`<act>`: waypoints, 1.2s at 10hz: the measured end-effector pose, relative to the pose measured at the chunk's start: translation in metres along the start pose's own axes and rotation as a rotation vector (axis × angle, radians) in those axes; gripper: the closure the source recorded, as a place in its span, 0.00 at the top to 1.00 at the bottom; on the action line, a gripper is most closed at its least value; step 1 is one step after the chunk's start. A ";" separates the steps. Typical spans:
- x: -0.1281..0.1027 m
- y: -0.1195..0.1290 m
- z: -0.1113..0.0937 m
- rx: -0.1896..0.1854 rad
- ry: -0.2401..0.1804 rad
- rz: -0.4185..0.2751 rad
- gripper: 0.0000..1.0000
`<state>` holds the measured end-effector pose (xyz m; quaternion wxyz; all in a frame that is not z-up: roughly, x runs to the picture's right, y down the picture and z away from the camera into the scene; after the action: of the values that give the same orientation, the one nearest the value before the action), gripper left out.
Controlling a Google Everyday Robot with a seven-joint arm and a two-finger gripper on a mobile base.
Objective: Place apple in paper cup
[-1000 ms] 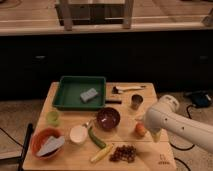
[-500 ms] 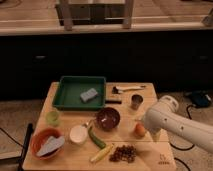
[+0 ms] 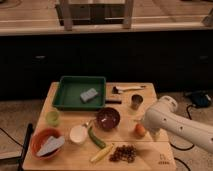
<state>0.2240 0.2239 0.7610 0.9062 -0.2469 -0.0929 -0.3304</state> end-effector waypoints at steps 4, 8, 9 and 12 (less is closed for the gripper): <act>0.001 -0.001 0.005 0.002 0.000 -0.024 0.80; 0.001 -0.003 0.010 0.007 -0.002 -0.040 0.80; 0.001 -0.003 0.010 0.008 -0.001 -0.045 0.80; 0.002 -0.004 0.015 0.012 -0.001 -0.060 0.80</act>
<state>0.2225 0.2276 0.7757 0.8973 -0.2389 -0.1027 -0.3567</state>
